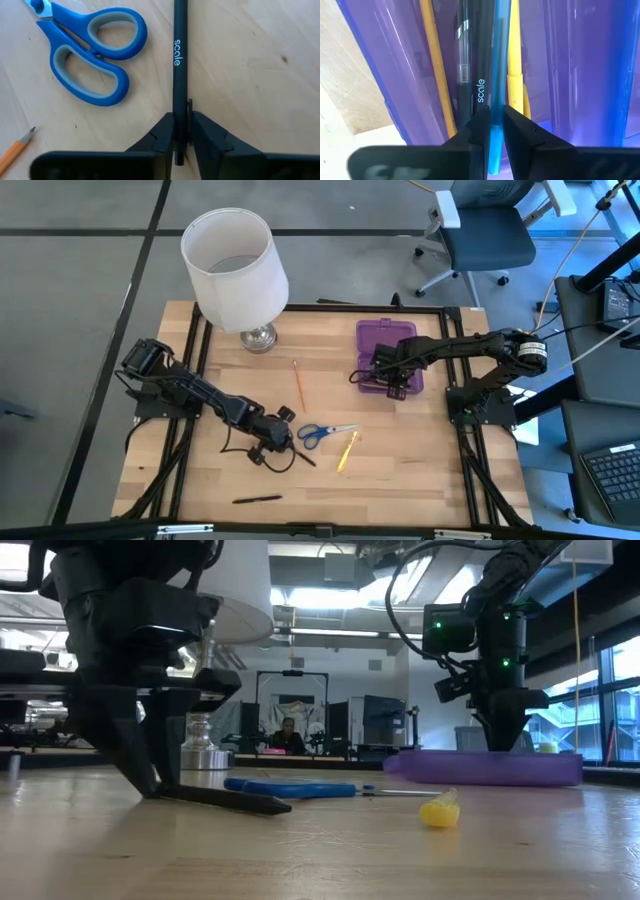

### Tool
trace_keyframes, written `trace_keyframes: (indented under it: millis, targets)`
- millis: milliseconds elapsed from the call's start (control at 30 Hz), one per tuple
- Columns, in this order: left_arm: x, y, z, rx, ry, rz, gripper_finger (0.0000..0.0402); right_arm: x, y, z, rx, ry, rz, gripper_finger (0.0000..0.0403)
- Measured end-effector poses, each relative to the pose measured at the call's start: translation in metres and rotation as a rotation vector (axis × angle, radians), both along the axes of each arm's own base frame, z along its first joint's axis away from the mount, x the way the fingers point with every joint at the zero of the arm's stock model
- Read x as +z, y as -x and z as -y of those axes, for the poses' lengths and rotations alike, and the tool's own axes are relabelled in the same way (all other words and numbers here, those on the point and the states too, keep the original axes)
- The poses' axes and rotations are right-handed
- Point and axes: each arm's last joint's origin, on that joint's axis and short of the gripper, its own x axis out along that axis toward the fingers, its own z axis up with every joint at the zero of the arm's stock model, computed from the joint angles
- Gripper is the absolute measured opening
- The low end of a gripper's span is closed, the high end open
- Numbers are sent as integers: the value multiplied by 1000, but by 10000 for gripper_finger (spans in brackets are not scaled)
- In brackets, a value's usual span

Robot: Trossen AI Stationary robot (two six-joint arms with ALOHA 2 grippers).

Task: Pick & place school supplies into a supply box
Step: Put the blue pen into the purple supply box, then put the top black pen into the purple supply box

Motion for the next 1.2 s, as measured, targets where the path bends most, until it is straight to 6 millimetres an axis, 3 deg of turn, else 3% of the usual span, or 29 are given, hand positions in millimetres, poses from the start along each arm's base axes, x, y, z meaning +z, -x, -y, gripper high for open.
trace_keyframes:
  millis: [633, 967, 1200]
  targets:
    - [0, 0, 0, -5, 19, -5, 39, 0, 0, 0, 18, 1, -3, 53]
    - [0, 0, 0, -6, 20, -6, 37, 0, 0, 0, 18, 1, -3, 132]
    - [15, 4, 0, 33, 60, -14, 34, 12, -6, 2, -71, 9, 54, 142]
